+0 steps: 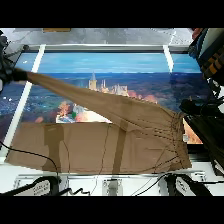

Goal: Fold the clothes and pants, and hang the long-sleeved shirts on hangers.

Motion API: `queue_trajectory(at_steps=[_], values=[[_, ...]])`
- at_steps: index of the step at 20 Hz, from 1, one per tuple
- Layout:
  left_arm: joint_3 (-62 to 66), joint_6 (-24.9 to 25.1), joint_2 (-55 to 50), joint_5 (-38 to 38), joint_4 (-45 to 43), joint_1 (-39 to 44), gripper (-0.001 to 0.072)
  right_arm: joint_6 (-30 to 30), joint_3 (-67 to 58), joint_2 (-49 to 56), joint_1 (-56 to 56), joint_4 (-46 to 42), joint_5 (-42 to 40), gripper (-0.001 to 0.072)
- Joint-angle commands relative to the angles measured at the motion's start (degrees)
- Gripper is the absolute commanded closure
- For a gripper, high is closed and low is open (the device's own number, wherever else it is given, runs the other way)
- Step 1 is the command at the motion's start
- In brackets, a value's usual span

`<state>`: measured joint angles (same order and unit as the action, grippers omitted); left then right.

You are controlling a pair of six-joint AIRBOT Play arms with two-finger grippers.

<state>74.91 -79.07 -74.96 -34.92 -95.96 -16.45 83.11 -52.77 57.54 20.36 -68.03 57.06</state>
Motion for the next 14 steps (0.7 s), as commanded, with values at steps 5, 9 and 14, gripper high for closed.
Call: queue_trajectory(at_steps=[5, 9, 14], values=[[-21.2, -0.4, 0.6, -11.4, 0.1, -10.4, 0.0699, 0.0, 0.0, 0.0, -0.1, 1.9, 0.0, 0.0513], [-24.0, -0.4, 0.6, -4.0, 0.0, -12.6, 0.0699, 0.0, 0.0, 0.0, -0.1, 1.6, 0.0, 0.0513], [-24.0, -0.4, 0.6, 0.0, 0.0, -12.6, 0.0686, 0.0, 0.0, 0.0, -0.1, 1.6, 0.1, 0.0512]])
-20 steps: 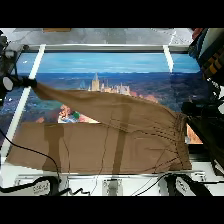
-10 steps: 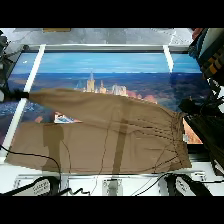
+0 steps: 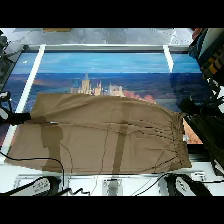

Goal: Fold the clothes and pants, and hang the long-sleeved shirts on hangers.

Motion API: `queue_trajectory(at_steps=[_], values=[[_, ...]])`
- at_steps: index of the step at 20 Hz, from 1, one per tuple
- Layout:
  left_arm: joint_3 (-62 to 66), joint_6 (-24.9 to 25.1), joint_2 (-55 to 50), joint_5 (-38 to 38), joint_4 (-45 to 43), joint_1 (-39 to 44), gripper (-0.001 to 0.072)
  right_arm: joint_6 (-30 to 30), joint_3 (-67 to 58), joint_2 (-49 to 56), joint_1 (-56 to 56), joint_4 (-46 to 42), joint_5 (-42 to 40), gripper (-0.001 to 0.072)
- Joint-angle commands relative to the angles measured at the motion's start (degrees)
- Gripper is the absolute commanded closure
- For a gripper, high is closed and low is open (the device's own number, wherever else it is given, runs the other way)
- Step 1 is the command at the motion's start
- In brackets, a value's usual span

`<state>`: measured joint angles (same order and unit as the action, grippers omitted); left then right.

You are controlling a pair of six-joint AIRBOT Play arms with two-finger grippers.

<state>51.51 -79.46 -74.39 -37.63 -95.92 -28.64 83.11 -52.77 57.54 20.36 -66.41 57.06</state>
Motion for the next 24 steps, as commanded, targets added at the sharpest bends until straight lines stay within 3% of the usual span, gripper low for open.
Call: queue_trajectory(at_steps=[1, 2, 3, 7, 9, 10, 11, 12, 13, 14, 15, 17, 18, 20, 24], values=[[-0.6, 0.0, 0.0, 3.0, -0.1, -0.4, 0.0553, 0.0, 0.0, 0.0, -0.1, 0.0, 0.1, 0.0512], [-0.6, 0.0, 0.0, 3.6, -0.1, -0.4, 0.0265, 0.0, 0.0, 0.0, -0.1, 0.0, 0.1, 0.0511], [-0.6, 0.0, 0.1, 4.5, -0.1, -0.4, 0.013, 0.0, 0.0, 0.0, -0.1, 0.0, 0.1, 0.0502], [-0.4, 0.0, 1.7, 4.9, -0.1, -0.5, 0.0128, 0.0, 0.0, 0.0, 0.0, -0.1, 0.2, 0.0482], [0.0, -1.4, 3.6, 5.1, -0.1, -0.7, 0.0247, -0.1, 0.0, 0.0, 0.0, 0.0, 0.2, 0.0164], [0.8, -4.2, 5.0, 5.1, 0.0, -0.7, 0.0247, 0.0, -0.2, 0.0, 0.0, 0.0, 0.6, 0.0088], [1.7, -7.3, 6.6, 5.1, 0.0, -0.7, 0.0263, 0.0, -0.7, 0.0, 0.0, 0.0, 1.1, 0.0091], [2.4, -10.7, 8.5, 5.1, 0.4, -0.6, 0.0328, 0.0, -1.6, 0.0, 0.0, -0.1, 2.2, 0.0098], [2.7, -13.5, 11.1, 5.0, 1.2, -0.6, 0.0454, 0.0, -2.9, 0.0, 0.0, -0.5, 3.8, 0.0105], [2.7, -14.3, 14.2, 3.7, 2.3, -0.6, 0.0651, 0.0, -4.6, 0.0, 0.0, -1.7, 6.2, 0.0192], [2.7, -14.2, 17.0, 1.5, 3.6, -0.6, 0.0698, 0.0, -6.3, 0.0, 0.0, -3.5, 9.3, 0.0338], [2.7, -13.1, 21.9, -2.8, 3.8, -0.6, 0.0698, -0.2, -9.5, 0.0, 0.0, -8.8, 17.6, 0.0655], [2.6, -10.7, 24.0, -4.6, 3.8, -0.6, 0.0698, -0.3, -10.3, -0.2, 0.0, -12.2, 22.6, 0.069], [2.6, -9.0, 26.8, -7.1, 3.8, 0.1, 0.0698, -0.8, -9.3, -1.0, 0.0, -17.9, 31.0, 0.0691], [2.1, -6.1, 27.1, -7.0, 3.8, 6.7, 0.0698, -12.3, 0.9, -7.4, 4.0, -19.0, 43.5, 0.0692]])
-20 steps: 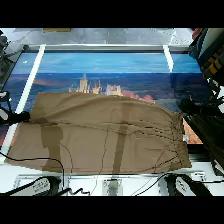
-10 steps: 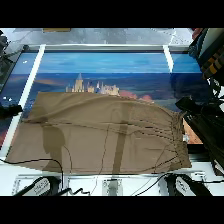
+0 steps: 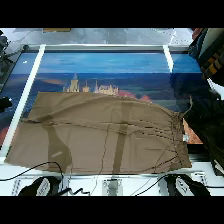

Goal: Fold the clothes and pants, and hang the long-sleeved shirts on hangers.

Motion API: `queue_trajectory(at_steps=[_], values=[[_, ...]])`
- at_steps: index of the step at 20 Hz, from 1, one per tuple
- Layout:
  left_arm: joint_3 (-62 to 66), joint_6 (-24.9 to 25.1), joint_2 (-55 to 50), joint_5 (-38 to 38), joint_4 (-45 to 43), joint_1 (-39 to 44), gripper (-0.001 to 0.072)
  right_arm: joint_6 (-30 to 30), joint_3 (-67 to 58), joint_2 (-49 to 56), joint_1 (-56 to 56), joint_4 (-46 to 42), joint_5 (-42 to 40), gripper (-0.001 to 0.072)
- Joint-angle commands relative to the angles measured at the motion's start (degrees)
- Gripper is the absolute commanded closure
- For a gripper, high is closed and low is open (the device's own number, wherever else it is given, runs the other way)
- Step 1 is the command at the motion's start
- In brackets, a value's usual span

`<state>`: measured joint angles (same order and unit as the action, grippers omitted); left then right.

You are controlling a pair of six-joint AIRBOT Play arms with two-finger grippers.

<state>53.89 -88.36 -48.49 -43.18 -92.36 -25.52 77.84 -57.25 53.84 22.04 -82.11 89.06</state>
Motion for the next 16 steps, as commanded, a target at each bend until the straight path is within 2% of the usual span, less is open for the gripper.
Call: queue_trajectory(at_steps=[1, 5, 7, 8, 9, 10, 12, 14, 16], values=[[-0.4, 4.2, 0.5, -1.5, 0.2, 4.9, 0.0698, -7.8, 9.0, -5.9, 4.3, -3.2, 12.1, 0.0692], [-0.5, 5.1, -3.8, -1.5, 0.2, 7.1, 0.0698, -8.5, 20.8, -13.6, 13.9, -0.2, 9.4, 0.0692], [-0.5, 5.3, -5.7, -1.4, 0.0, 7.1, 0.0698, -8.1, 21.9, -14.4, 16.1, 4.2, 2.3, 0.0688], [-0.5, 5.3, -6.8, -1.3, -0.3, 7.1, 0.0698, -8.1, 21.8, -14.4, 16.0, 9.4, -2.9, 0.0612], [-0.5, 5.3, -8.2, -0.8, -0.8, 7.1, 0.0698, -8.1, 21.8, -14.4, 16.0, 13.4, -8.7, 0.0331], [-0.5, 5.3, -9.7, 0.0, -1.2, 7.0, 0.0698, -6.4, 21.8, -14.1, 16.0, 16.1, -15.5, 0.0145], [-0.5, 5.2, -12.9, 0.7, -1.3, 7.0, 0.0697, -0.6, 21.8, -12.0, 16.0, 18.4, -27.2, 0.0145], [-0.5, 5.2, -15.7, 0.6, -1.2, 7.0, 0.0687, 0.5, 21.4, -7.0, 16.0, 21.2, -33.7, 0.0142], [-0.5, 5.2, -17.4, 0.4, -1.2, 7.0, 0.0687, 0.5, 20.1, 0.2, 16.0, 20.9, -37.2, 0.0027]])
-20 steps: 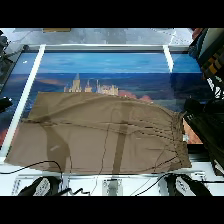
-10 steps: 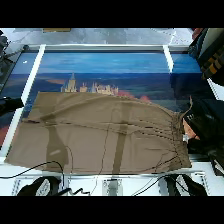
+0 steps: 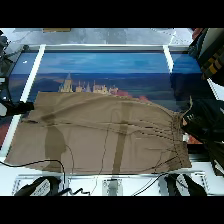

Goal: Fold the clothes and pants, and hang the long-sleeved shirts on hangers.

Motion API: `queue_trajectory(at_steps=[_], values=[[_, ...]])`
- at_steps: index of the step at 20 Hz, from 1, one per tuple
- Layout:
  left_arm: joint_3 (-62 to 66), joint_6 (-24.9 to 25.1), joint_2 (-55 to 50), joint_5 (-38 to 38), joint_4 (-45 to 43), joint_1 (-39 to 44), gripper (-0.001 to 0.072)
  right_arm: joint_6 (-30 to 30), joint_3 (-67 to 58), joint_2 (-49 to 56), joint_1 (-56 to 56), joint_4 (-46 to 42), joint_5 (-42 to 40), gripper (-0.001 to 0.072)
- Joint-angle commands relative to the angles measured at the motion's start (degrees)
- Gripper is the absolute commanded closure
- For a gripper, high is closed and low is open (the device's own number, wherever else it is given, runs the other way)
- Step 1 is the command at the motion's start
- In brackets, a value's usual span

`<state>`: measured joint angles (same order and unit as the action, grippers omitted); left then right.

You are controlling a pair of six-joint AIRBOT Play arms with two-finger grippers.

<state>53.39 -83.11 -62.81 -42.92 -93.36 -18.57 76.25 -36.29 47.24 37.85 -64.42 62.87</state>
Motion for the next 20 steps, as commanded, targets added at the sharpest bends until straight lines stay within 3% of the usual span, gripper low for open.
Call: queue_trajectory(at_steps=[1, 7, 10, 13, 14, 17, 19, 20], values=[[0.0, 0.0, -3.3, 0.2, -0.2, 0.0, 0.0687, 2.1, -2.0, 10.8, 0.2, 2.4, -11.9, 0.0024], [0.0, 0.0, -3.2, 0.2, -0.2, 0.0, 0.0687, -1.1, -9.4, 30.8, 0.1, 5.7, -12.6, 0.0023], [0.0, 0.0, -3.2, 0.2, -0.2, 0.0, 0.0687, -7.0, -12.3, 35.0, -2.2, 9.0, -13.0, 0.0028], [0.0, 0.0, -3.2, 0.2, -0.2, 0.0, 0.0687, -7.0, -14.7, 37.9, -6.6, 9.0, -16.2, 0.0036], [0.0, 0.0, -3.2, 0.2, -0.2, 0.0, 0.0687, -7.0, -15.3, 38.4, -8.0, 9.0, -17.4, 0.0069], [0.0, 0.0, -3.2, 0.3, -0.7, 0.0, 0.0687, -8.3, -17.9, 38.4, -12.3, 8.8, -20.5, 0.0347], [0.0, 0.0, -3.3, 0.6, -1.2, 0.0, 0.0687, -8.4, -20.6, 38.4, -14.3, 8.7, -20.5, 0.0659], [0.0, 0.0, -3.3, 1.2, -1.2, 0.0, 0.0687, -8.4, -22.1, 38.4, -15.2, 8.7, -20.4, 0.069]])
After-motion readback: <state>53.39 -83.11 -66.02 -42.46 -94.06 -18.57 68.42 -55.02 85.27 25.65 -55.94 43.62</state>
